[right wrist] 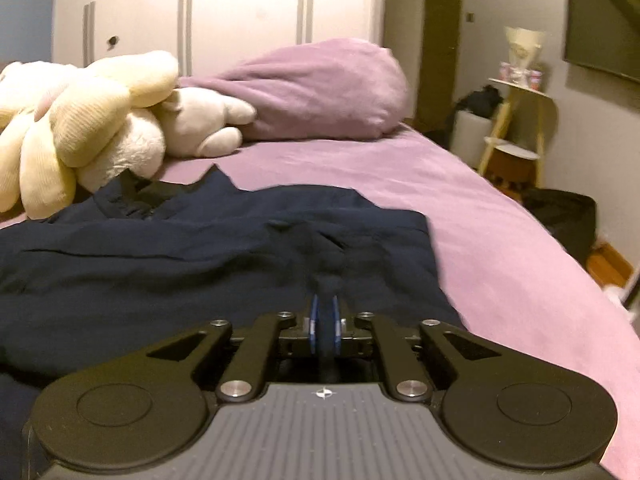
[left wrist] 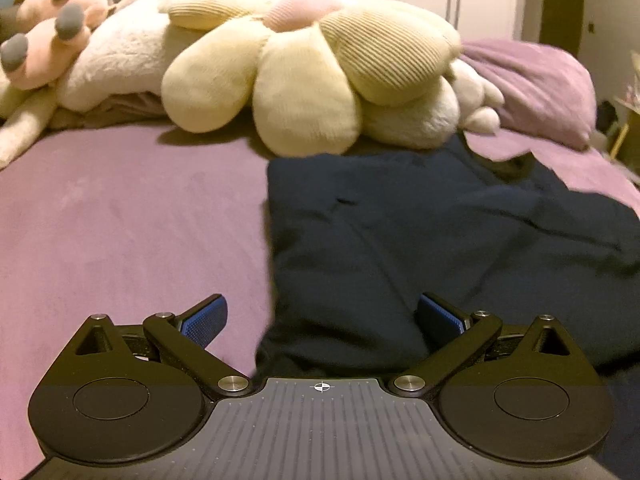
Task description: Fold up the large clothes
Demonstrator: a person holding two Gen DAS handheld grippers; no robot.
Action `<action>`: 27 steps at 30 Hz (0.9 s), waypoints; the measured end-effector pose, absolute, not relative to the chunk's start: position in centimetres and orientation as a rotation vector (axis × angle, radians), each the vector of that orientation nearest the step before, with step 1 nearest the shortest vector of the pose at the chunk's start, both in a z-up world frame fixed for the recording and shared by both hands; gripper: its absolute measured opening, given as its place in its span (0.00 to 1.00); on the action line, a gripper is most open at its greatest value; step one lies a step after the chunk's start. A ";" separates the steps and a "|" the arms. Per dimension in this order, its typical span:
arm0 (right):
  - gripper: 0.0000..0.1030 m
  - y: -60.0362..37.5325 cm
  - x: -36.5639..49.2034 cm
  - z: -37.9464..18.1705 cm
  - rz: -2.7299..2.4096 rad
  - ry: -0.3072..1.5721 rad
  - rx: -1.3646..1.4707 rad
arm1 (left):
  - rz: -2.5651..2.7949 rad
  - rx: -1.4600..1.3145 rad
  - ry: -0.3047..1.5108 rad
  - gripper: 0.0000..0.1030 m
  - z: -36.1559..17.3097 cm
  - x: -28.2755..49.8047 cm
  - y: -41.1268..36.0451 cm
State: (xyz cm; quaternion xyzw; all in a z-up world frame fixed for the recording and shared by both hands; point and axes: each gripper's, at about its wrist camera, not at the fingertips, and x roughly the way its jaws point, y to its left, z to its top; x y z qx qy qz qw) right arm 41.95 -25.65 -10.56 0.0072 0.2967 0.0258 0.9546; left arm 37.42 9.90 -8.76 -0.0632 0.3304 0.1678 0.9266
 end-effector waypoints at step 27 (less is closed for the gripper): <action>0.25 -27.1 38.6 -9.7 -0.010 0.712 -0.078 | 0.330 -0.055 0.787 1.00 -5.5 30.7 12.5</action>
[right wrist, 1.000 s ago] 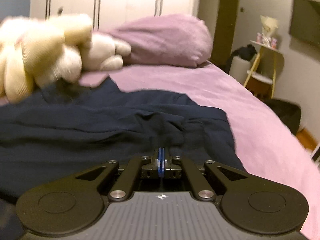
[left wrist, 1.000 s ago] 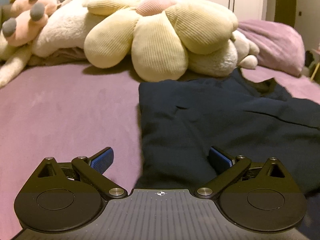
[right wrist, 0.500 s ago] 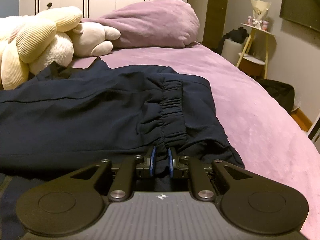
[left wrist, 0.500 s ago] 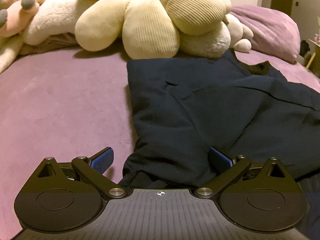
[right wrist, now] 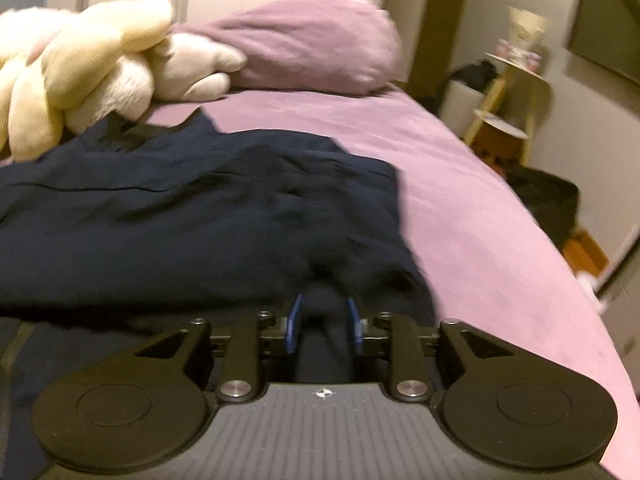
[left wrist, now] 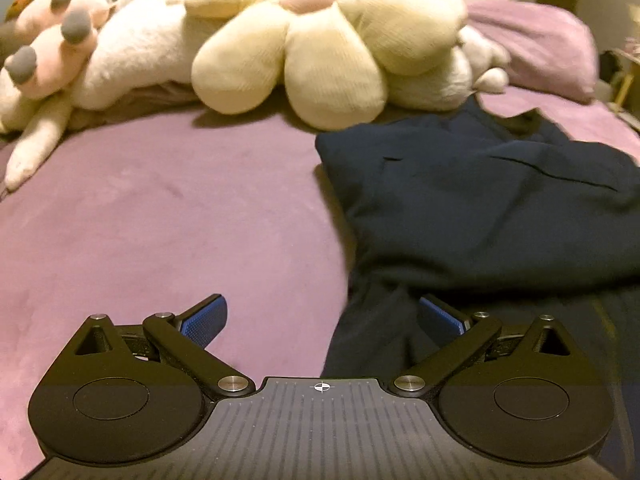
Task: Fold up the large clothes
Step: 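Move both grippers to the jacket side edge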
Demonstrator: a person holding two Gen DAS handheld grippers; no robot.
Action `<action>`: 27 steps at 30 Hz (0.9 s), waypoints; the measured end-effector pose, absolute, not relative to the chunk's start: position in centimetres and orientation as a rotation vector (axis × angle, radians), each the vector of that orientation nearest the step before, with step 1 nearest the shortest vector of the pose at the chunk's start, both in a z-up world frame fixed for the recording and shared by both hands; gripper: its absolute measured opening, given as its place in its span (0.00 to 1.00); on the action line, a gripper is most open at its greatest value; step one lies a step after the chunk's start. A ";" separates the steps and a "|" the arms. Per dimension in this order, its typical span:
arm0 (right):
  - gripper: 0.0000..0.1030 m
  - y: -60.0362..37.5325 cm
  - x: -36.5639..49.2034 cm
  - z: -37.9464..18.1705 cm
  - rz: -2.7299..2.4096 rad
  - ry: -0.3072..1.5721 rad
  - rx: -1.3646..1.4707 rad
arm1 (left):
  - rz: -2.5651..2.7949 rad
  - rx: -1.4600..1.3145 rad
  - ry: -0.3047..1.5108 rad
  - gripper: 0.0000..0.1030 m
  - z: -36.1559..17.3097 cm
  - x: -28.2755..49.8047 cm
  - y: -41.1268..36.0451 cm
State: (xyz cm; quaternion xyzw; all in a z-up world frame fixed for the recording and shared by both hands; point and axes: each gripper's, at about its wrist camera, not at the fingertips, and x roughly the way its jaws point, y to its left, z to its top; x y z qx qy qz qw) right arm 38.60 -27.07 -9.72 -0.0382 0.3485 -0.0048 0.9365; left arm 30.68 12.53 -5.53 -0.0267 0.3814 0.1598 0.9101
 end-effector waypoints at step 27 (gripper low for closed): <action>0.50 -41.3 12.0 -11.5 0.050 0.892 0.479 | 0.022 -0.669 0.954 0.83 -8.9 5.0 16.8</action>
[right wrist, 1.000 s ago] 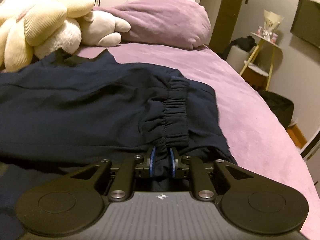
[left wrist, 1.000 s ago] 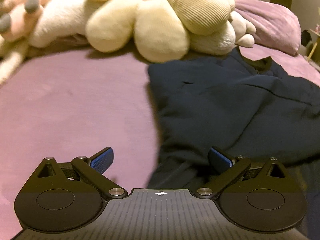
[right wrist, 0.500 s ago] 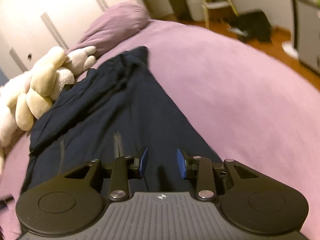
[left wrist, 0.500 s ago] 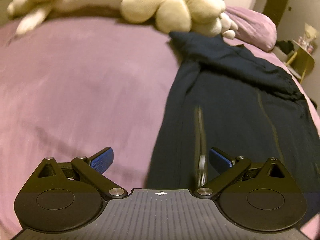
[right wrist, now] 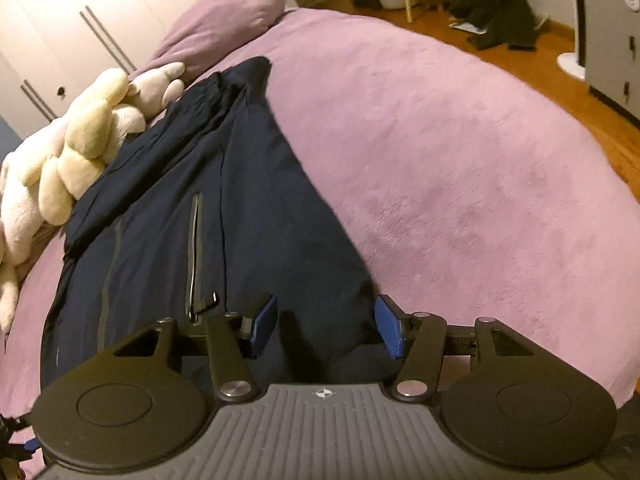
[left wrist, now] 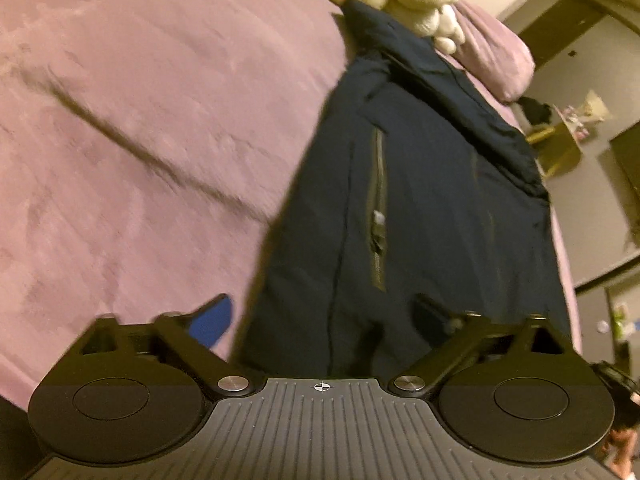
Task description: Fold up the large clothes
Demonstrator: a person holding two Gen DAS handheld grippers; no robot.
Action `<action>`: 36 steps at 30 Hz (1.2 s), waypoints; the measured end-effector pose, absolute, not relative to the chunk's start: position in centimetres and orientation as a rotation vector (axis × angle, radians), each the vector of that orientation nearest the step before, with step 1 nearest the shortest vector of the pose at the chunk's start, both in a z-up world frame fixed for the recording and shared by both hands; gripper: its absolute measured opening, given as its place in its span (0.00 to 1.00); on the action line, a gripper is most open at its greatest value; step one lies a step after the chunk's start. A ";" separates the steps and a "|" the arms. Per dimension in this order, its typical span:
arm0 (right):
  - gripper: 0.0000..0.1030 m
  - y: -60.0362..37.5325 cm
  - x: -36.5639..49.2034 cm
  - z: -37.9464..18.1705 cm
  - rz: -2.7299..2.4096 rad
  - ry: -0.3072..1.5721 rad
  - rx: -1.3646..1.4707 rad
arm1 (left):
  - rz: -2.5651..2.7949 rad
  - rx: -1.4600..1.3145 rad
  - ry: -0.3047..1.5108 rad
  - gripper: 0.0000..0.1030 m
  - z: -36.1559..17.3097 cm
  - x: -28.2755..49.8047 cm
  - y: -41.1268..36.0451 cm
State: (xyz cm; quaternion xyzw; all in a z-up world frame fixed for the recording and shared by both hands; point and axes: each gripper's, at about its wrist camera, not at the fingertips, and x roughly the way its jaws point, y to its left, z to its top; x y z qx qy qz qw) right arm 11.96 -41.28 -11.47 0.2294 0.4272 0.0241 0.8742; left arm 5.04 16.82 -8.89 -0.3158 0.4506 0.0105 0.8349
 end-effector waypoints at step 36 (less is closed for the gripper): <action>0.17 -40.7 20.3 -4.9 0.313 0.757 0.891 | 0.050 -0.794 0.690 0.20 -0.5 16.3 19.2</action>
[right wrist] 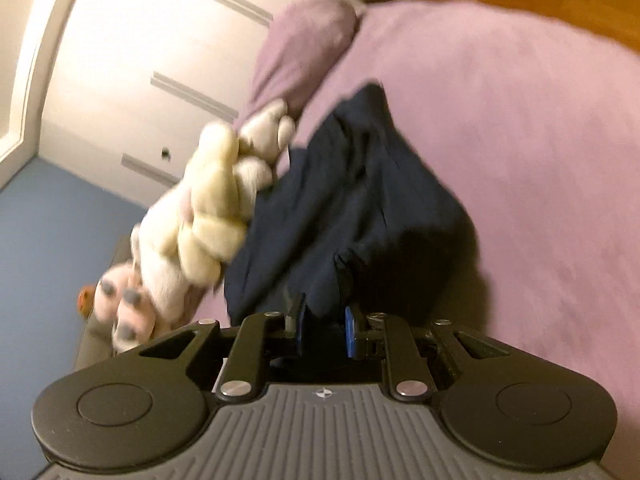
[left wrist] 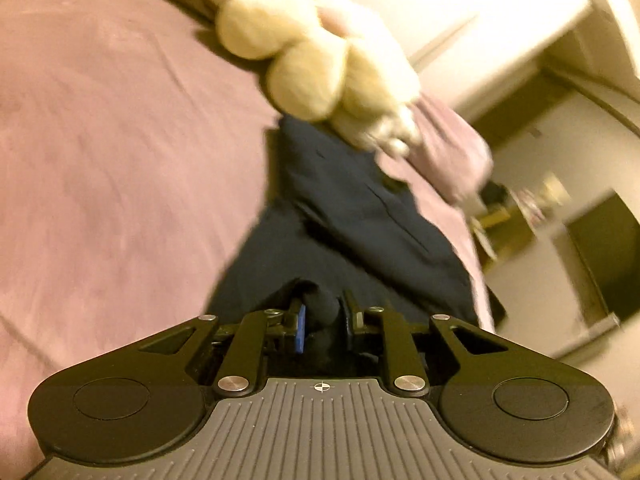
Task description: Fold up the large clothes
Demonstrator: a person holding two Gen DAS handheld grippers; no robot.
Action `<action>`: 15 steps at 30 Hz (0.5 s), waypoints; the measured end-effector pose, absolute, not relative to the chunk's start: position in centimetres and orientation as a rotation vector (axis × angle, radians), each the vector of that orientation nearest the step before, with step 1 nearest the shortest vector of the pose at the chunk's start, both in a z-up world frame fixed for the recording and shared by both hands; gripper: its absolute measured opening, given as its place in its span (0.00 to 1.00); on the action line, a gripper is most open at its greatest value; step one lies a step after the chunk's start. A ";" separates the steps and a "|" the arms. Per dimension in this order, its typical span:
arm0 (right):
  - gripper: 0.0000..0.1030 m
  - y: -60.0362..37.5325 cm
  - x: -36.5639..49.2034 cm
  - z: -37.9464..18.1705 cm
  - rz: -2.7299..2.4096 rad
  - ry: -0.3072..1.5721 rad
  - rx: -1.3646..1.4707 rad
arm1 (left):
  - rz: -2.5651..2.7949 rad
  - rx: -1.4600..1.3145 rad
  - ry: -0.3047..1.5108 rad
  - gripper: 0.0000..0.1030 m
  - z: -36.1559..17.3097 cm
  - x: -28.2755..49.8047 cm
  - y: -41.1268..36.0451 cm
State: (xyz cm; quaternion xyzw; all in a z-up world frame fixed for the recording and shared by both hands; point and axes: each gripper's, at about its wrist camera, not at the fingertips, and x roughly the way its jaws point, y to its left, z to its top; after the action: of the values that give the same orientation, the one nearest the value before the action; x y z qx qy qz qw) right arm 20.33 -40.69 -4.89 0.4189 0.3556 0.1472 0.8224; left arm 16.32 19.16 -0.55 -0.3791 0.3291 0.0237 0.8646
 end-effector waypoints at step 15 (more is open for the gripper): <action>0.26 -34.4 33.2 -10.1 0.019 0.901 0.689 | 0.235 -0.815 0.804 0.37 -5.6 25.4 19.8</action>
State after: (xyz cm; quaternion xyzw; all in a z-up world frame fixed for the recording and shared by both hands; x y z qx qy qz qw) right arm 33.16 -34.35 -10.10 0.3264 0.4269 0.0090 0.8433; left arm 25.41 19.82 -5.60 -0.3846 0.3794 0.1108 0.8342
